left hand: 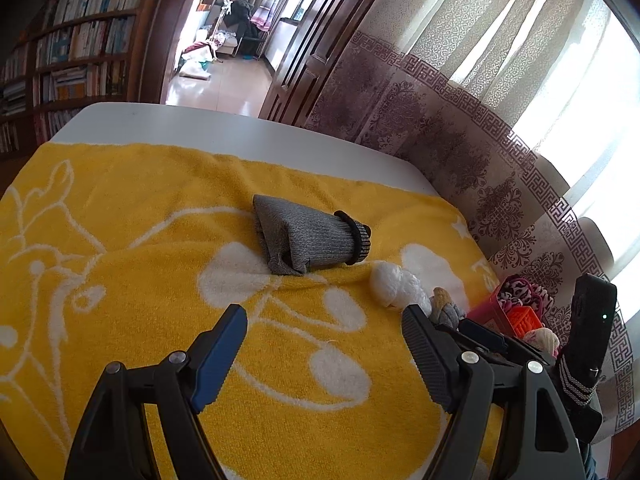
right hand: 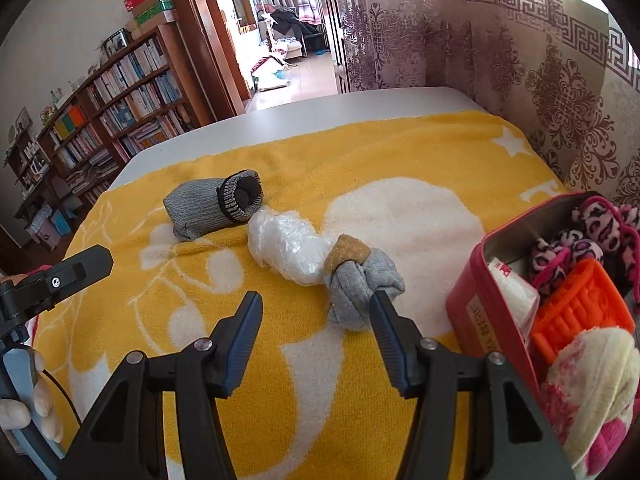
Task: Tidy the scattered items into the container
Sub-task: 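Grasp the grey knit glove with the left gripper while right grasps the grey sock, then carry the grey glove and grey sock into the red tin and open both grippers, then move the right gripper over the clear plastic bag and grasp it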
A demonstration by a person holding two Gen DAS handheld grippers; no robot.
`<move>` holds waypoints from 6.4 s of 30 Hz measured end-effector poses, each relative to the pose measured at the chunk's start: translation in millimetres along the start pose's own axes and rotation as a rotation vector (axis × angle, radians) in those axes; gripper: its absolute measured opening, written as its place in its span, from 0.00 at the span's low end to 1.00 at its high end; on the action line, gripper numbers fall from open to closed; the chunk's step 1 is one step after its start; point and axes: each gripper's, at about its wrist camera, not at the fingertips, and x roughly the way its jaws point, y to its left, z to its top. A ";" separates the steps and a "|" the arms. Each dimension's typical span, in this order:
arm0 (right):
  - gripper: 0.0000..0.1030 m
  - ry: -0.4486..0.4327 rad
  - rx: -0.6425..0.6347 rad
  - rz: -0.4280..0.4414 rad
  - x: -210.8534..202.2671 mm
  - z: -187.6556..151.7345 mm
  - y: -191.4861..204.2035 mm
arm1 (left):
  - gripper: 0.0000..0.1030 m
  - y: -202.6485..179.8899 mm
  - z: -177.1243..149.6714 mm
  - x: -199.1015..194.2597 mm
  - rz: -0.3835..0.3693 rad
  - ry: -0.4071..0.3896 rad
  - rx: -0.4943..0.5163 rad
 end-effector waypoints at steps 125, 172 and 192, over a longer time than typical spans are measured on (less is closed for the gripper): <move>0.33 -0.300 0.341 -0.103 -157.4 -58.9 -187.3 | 0.50 -252.7 -17.0 82.4 -0.326 0.105 0.333; 0.65 -0.247 0.077 0.082 -111.6 -1.7 -39.1 | 0.99 -42.1 9.5 -7.4 0.026 -0.080 0.089; 0.65 0.027 -0.099 0.042 42.9 27.8 35.9 | 0.99 38.4 -15.1 -18.3 0.109 -0.084 -0.038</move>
